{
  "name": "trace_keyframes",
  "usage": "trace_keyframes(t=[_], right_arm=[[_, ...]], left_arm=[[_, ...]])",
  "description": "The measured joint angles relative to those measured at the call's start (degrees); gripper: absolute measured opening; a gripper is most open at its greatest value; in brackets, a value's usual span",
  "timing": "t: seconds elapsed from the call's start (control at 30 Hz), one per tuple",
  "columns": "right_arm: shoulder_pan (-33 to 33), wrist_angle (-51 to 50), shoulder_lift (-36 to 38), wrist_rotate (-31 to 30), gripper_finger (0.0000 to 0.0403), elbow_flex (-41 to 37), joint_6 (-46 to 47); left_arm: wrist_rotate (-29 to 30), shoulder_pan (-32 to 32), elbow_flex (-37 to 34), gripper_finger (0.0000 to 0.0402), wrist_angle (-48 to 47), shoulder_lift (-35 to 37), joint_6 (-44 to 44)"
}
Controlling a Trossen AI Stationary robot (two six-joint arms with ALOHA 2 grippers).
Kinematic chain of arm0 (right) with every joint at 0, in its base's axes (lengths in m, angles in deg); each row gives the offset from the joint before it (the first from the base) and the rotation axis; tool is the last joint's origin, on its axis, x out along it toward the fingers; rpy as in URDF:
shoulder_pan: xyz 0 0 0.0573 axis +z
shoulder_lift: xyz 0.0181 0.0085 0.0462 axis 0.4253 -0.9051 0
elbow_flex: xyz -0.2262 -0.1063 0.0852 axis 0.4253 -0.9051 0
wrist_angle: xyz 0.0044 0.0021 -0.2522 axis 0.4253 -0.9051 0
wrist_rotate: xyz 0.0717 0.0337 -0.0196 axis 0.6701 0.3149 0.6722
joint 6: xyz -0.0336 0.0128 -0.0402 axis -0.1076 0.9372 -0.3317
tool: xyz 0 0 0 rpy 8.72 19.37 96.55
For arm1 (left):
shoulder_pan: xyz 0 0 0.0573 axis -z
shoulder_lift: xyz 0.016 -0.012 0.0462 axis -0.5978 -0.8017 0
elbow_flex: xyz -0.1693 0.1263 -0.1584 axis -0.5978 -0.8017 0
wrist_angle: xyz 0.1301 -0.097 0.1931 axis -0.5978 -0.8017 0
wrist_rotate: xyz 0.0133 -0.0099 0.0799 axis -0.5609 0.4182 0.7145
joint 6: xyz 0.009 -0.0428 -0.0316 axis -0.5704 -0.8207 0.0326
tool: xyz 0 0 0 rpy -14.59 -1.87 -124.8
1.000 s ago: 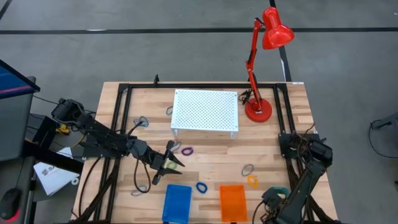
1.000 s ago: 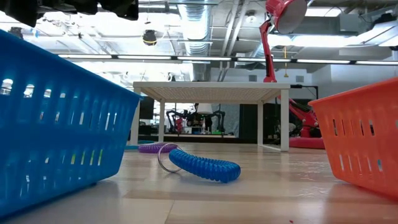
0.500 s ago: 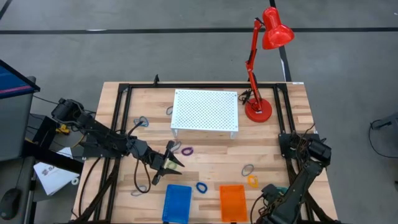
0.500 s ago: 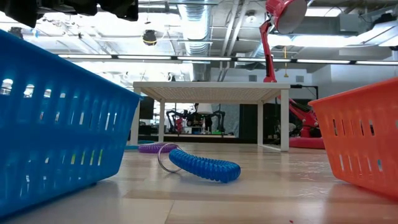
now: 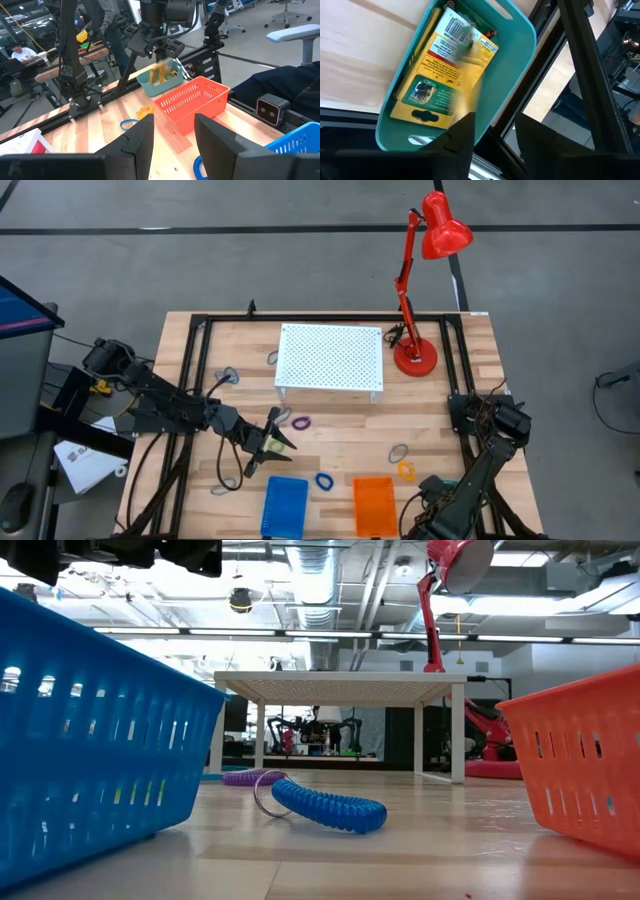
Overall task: Pick & Place Office Desk Supplies
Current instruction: Put the yellow crayon box into the green bin, then put the orange spring keychain into the orange bin
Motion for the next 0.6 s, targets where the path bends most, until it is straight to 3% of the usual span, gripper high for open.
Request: trace_keyframes(t=[0.33, 0.6], right_arm=[[-0.05, 0.43, 0.0, -4.86, 0.0154, 0.2, -0.78], [-0.01, 0.29, 0.0, -20.27, 0.0153, 8.67, -2.54]], left_arm=[[0.0, 0.0, -0.02, 0.0135, -0.11, 0.0, 0.04], [0.02, -0.02, -0.04, 0.0135, -6.39, 0.0, 0.03]])
